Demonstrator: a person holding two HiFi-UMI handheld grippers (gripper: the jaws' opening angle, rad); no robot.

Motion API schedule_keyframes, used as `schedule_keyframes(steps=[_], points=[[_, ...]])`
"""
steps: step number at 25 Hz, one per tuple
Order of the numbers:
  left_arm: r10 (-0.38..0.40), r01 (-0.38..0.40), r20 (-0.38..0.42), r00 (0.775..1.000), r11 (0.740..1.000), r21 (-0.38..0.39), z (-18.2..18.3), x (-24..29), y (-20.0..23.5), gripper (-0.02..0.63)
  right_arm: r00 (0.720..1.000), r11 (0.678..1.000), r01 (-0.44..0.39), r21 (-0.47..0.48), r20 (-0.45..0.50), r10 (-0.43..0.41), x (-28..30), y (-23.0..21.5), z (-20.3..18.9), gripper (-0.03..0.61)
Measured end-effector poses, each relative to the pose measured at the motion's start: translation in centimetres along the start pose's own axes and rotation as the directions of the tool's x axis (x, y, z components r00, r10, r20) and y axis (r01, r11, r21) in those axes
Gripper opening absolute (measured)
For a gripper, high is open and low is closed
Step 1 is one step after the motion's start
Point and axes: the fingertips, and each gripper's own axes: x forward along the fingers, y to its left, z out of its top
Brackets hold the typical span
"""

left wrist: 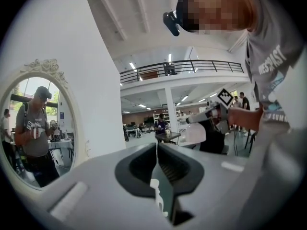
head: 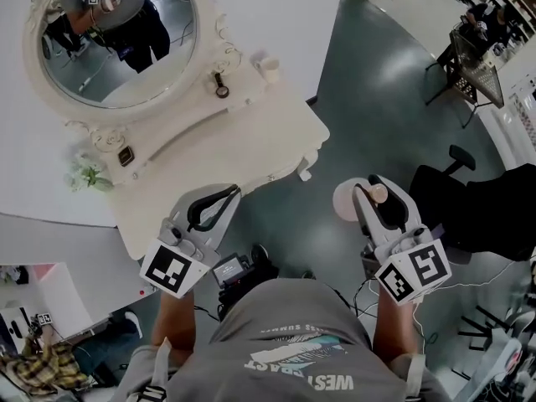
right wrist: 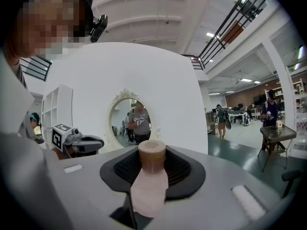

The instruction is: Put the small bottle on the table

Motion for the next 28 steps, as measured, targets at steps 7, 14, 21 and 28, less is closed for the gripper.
schedule_keyframes(steps=[7, 14, 21, 28], points=[[-0.059, 0.059, 0.037, 0.998, 0.998, 0.001, -0.4, 0.1, 4.5, 0.009, 0.997, 0.997, 0.070, -0.012, 0.011, -0.070, 3.0, 1.3, 0.9, 0.133], [-0.048, 0.048, 0.032, 0.998, 0.999, 0.014, -1.1, -0.2, 7.5, 0.009, 0.997, 0.997, 0.071, -0.025, 0.009, -0.071, 5.9, 1.4, 1.1, 0.133], [0.051, -0.051, -0.007, 0.999, 0.998, 0.025, -1.6, 1.0, 10.9, 0.009, 1.000, 1.000, -0.012, -0.016, 0.025, 0.012, 11.0, -0.9, 1.8, 0.133], [0.133, -0.133, -0.037, 0.990, 0.991, 0.000, -1.2, 3.6, 13.8, 0.009, 0.996, 0.996, -0.088, -0.012, -0.005, 0.088, 16.5, -3.9, 2.5, 0.133]])
